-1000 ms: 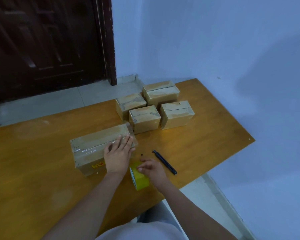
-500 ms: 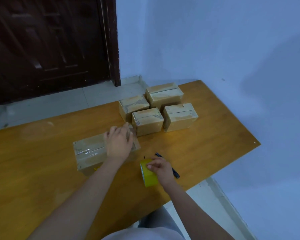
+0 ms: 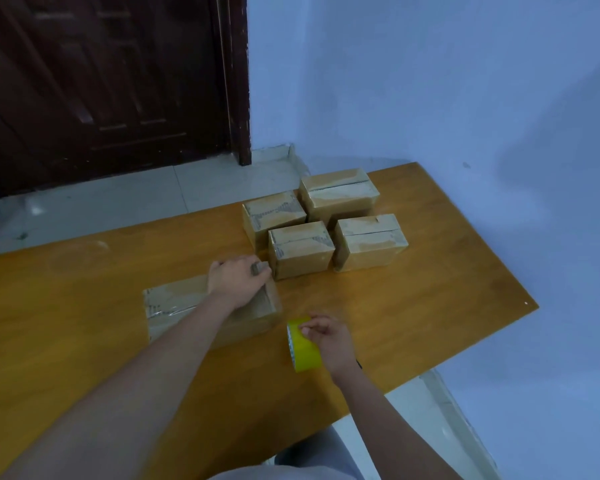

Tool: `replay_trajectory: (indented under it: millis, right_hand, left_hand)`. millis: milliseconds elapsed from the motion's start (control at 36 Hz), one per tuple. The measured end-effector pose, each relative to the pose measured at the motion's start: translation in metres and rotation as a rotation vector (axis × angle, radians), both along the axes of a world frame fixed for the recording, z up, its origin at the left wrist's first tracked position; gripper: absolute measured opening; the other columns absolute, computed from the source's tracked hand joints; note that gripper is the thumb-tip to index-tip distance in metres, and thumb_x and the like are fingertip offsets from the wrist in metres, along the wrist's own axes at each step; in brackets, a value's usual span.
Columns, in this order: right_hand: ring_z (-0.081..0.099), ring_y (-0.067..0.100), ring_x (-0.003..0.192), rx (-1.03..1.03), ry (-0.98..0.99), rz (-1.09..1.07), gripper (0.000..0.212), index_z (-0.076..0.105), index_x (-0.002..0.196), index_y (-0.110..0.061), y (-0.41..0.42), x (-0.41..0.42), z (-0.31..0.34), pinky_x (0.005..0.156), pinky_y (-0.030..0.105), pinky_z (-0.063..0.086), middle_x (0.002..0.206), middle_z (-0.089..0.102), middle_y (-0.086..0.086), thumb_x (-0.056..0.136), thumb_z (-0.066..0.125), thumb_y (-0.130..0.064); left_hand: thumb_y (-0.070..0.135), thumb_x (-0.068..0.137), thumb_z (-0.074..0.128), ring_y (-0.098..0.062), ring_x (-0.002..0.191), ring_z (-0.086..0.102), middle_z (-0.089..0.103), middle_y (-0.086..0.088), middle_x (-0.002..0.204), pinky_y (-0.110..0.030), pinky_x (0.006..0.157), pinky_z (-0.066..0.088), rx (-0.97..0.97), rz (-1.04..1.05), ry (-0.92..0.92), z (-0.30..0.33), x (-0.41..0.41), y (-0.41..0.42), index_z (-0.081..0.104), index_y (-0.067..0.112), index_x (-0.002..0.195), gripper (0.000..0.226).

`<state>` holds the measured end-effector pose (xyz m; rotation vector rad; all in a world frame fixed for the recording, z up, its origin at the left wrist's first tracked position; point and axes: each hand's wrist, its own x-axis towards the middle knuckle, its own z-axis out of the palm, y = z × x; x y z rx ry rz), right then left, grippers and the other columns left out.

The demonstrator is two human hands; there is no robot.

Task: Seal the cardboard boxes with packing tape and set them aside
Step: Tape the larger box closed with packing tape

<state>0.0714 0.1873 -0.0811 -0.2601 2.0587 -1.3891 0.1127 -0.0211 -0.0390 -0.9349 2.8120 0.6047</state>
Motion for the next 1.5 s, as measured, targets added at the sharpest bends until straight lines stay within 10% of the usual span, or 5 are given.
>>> replay_trajectory:
  millis: [167,333,667,1000,1500]
  right_hand:
    - [0.054,0.019,0.111,-0.019,-0.002,0.014,0.025,0.069,0.071,-0.023,-0.011,-0.009,0.008,0.077,0.014,0.043,0.114,0.054,-0.001,0.083,0.067,-0.001]
    - [0.053,0.018,0.111,-0.029,0.055,0.027,0.021,0.071,0.074,-0.02,-0.02,-0.019,0.014,0.085,0.026,0.044,0.117,0.055,0.002,0.084,0.066,-0.002]
    - [0.052,0.012,0.103,-0.028,0.182,0.081,0.013,0.073,0.094,-0.004,-0.033,-0.037,0.023,0.069,-0.001,0.039,0.12,0.056,0.008,0.085,0.065,-0.002]
    - [0.055,0.021,0.109,-0.127,0.162,0.046,0.011,0.073,0.087,-0.007,-0.04,-0.042,0.031,0.085,0.027,0.045,0.119,0.057,0.009,0.083,0.066,0.0]
    - [0.054,0.013,0.102,-0.1,0.169,0.034,0.011,0.072,0.091,-0.004,-0.033,-0.045,0.043,0.074,0.01,0.042,0.119,0.057,0.006,0.084,0.065,0.001]
  left_hand:
    - [0.054,0.098,0.03,-0.022,0.138,0.033,0.044,-0.007,0.146,-0.04,0.111,0.018,0.017,-0.012,-0.027,0.005,0.003,0.0,0.034,0.016,0.147,0.062]
    - [0.05,0.097,0.034,-0.019,0.145,0.016,0.027,-0.006,0.156,-0.037,0.119,0.002,-0.1,-0.016,0.011,-0.001,0.009,0.023,0.022,0.011,0.151,0.067]
    - [0.035,0.085,0.06,-0.021,0.115,0.051,0.062,-0.002,0.119,-0.032,0.098,0.029,-0.006,0.272,0.098,-0.003,-0.013,0.029,0.059,0.019,0.119,0.038]
    - [0.027,0.089,0.054,-0.023,0.107,0.051,0.065,-0.002,0.104,-0.033,0.087,0.028,-0.027,0.35,0.139,-0.005,-0.019,0.03,0.065,0.023,0.104,0.019]
    - [0.046,0.102,0.022,-0.026,0.132,0.033,0.047,-0.001,0.138,-0.047,0.112,0.012,-0.107,-0.03,-0.045,-0.008,-0.009,0.023,0.062,0.029,0.119,0.047]
